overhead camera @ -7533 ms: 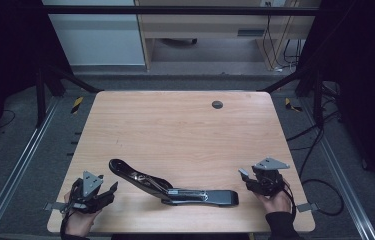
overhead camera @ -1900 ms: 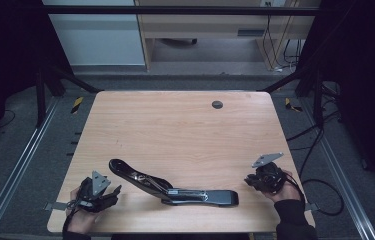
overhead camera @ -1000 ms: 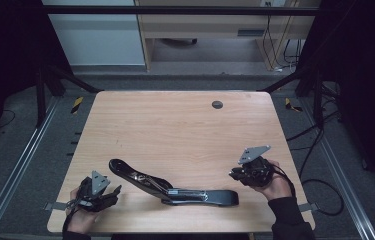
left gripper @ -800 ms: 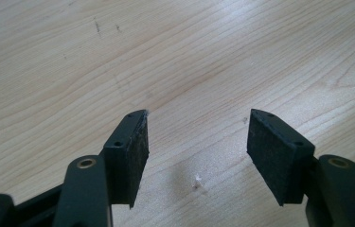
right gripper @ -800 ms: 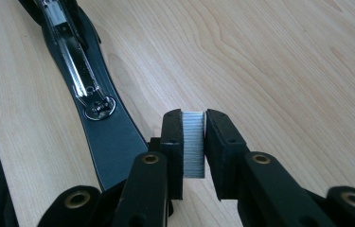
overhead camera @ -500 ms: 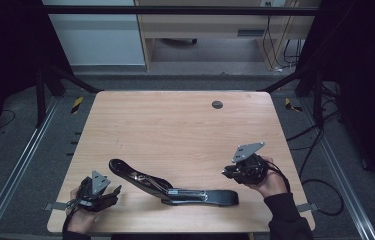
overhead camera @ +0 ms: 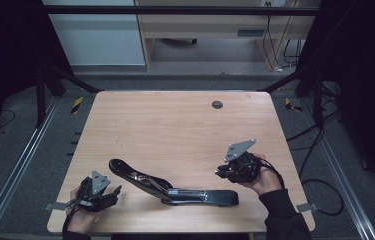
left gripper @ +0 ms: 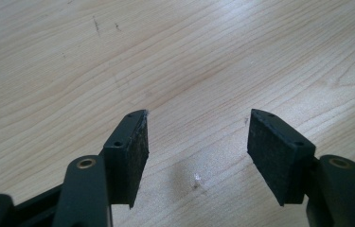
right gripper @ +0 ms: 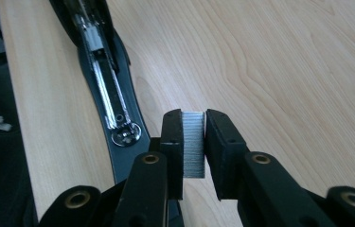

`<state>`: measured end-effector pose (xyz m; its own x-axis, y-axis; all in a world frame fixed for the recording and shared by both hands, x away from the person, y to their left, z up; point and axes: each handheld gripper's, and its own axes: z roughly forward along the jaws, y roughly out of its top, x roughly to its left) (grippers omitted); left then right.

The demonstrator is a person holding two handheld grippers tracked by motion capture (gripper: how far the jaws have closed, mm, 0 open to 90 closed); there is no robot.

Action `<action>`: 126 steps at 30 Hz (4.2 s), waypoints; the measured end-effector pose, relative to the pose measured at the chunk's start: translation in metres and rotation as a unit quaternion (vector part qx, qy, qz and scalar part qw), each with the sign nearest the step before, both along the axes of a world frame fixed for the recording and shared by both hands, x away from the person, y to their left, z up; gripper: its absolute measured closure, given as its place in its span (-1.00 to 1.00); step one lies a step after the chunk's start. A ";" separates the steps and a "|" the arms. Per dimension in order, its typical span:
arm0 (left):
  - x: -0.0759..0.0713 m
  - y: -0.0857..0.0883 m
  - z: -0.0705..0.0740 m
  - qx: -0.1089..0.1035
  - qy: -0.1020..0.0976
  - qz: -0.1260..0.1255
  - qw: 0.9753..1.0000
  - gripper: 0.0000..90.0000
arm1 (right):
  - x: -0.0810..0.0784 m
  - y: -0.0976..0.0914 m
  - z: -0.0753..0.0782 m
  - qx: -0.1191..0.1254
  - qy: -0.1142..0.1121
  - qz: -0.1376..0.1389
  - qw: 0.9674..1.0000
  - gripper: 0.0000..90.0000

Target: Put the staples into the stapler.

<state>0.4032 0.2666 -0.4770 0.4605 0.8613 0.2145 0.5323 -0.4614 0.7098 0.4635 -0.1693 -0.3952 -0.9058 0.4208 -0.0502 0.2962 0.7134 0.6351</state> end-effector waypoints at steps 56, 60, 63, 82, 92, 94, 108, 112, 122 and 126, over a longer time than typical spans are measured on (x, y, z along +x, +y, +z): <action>0.001 -0.002 -0.002 0.006 0.008 -0.003 1.000 -0.15 | 0.003 0.080 -0.006 -0.023 0.027 0.139 0.990 0.73; 0.001 -0.002 -0.002 0.006 0.008 -0.003 1.000 -0.15 | 0.003 0.081 -0.007 -0.025 0.031 0.139 0.990 0.73; 0.001 -0.002 -0.002 0.006 0.008 -0.003 1.000 -0.15 | 0.003 0.082 -0.010 -0.021 0.032 0.143 0.989 0.72; 0.001 -0.002 -0.002 0.008 0.009 -0.004 1.000 -0.15 | 0.001 0.084 -0.023 -0.032 0.044 0.148 0.987 0.73; 0.001 -0.002 -0.002 0.007 0.009 -0.004 1.000 -0.15 | 0.002 0.087 -0.030 -0.038 0.049 0.157 0.986 0.73; 0.001 -0.002 -0.002 0.007 0.009 -0.003 1.000 -0.15 | 0.002 0.087 -0.031 -0.039 0.051 0.160 0.985 0.73; 0.001 -0.002 -0.002 0.008 0.009 -0.004 1.000 -0.15 | 0.003 0.090 -0.034 -0.044 0.051 0.168 0.983 0.73; 0.001 -0.002 -0.002 0.008 0.009 -0.004 1.000 -0.15 | 0.003 0.089 -0.034 -0.045 0.052 0.168 0.983 0.73; 0.001 -0.002 -0.002 0.008 0.010 -0.004 1.000 -0.15 | 0.003 0.089 -0.035 -0.049 0.049 0.174 0.982 0.73; 0.001 -0.002 -0.002 0.008 0.010 -0.004 1.000 -0.15 | 0.003 0.089 -0.035 -0.049 0.049 0.176 0.982 0.73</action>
